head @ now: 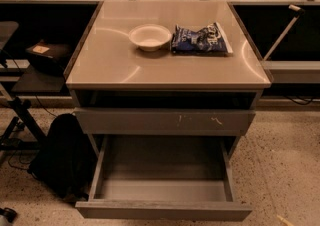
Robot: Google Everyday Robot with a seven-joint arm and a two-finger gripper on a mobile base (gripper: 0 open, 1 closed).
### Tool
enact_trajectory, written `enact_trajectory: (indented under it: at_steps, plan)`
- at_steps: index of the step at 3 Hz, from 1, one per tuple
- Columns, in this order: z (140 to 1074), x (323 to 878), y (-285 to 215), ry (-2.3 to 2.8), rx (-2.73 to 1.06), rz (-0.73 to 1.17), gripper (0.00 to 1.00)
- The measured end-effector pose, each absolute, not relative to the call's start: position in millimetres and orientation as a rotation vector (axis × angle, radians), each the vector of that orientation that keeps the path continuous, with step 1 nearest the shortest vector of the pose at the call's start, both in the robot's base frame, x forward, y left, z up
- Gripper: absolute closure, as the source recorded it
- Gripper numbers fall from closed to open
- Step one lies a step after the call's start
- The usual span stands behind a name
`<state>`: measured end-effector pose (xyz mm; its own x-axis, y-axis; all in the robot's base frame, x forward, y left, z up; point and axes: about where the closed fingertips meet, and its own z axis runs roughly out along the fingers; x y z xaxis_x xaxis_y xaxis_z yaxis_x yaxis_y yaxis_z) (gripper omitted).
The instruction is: Close middle drawer
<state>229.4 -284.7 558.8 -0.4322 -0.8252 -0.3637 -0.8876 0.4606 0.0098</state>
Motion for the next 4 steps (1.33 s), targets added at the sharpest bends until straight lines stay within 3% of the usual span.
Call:
enact_trajectory:
  at_steps: [2,3,4]
  plan:
    - [453.9,195.5,-264.4,2.315,-1.427,0.687,0.00]
    - [426.4,178.7,-245.8,2.311,-1.400,0.807,0.00]
    - [426.4,178.6,-245.8,2.311,-1.400,0.807,0.00]
